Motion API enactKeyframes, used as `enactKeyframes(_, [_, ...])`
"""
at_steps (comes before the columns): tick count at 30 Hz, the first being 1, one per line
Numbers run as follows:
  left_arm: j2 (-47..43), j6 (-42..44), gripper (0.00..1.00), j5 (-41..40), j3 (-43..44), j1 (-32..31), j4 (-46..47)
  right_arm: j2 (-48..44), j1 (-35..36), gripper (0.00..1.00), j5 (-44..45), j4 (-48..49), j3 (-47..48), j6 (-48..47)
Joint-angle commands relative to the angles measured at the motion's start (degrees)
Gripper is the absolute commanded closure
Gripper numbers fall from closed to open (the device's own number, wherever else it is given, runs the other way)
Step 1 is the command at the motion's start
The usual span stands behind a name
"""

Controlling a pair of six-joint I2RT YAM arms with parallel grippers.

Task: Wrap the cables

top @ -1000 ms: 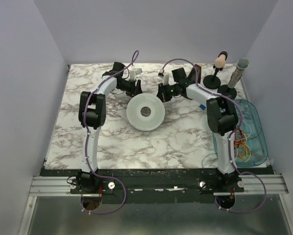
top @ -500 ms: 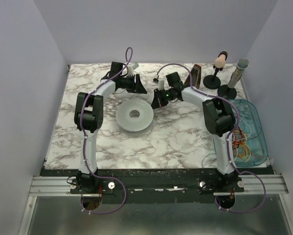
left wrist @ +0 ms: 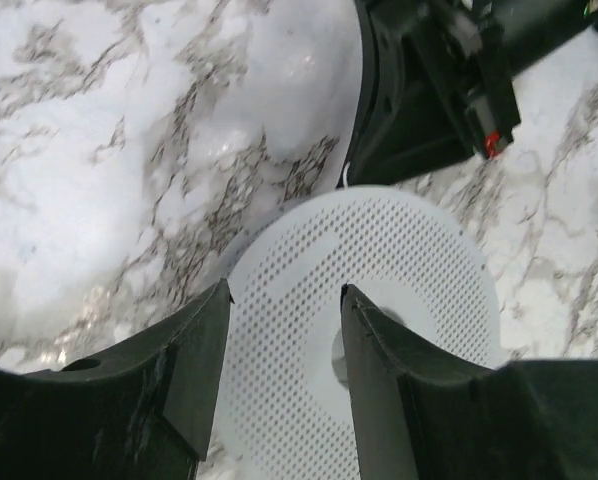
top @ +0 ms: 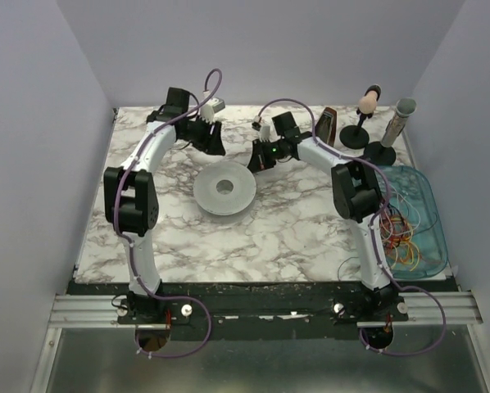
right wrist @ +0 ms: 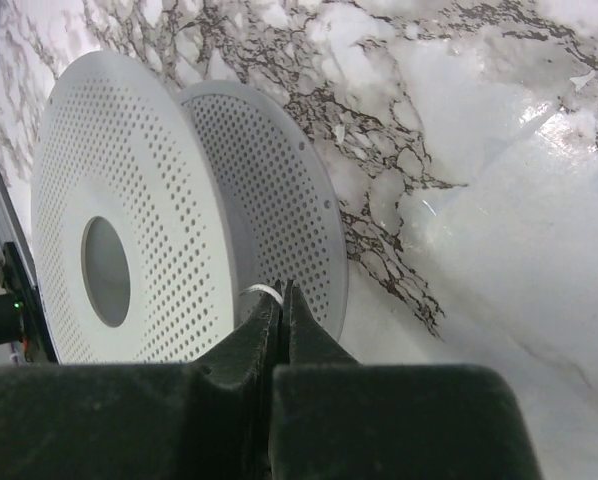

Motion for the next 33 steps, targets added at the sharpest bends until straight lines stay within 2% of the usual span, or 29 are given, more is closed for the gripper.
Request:
enactKeyframes(1, [-6.6,8.0,0.43,-6.6,-10.2,3.2,-3.4,3.9,-0.3,0.94,-1.3,-3.6,3.9,3.7])
enactKeyframes(4, [-8.9,7.9,0.43,-7.4,-14.3,4.1,-1.7,5.6,-0.4,0.92,-1.3,-3.0,6.1,6.5])
enactKeyframes(11, [-10.1,5.7,0.43,-7.8,-19.1,5.3,1.1,6.5,-0.3,0.62,-0.1,0.6,9.8,13.0])
enactKeyframes(18, [-11.4,4.1,0.43,-6.5,-21.0,6.0,1.1,6.4,-0.4,0.50,6.2,1.1,12.7,13.9])
enactKeyframes(26, [-14.2,1.5,0.43,-3.1,-19.8,6.4,1.3,5.9,-0.6,0.47,10.2,1.8,17.6,13.5])
enactKeyframes(30, [-15.0,1.6,0.42,-4.0,-20.7,6.6,2.6,3.7,-0.9,0.38,14.2,2.2,17.6,12.5])
enactKeyframes(33, [-15.0,0.6,0.42,-5.7,-20.0,6.7,3.4,2.0,-1.0,0.24,16.7,2.1,16.4,10.7])
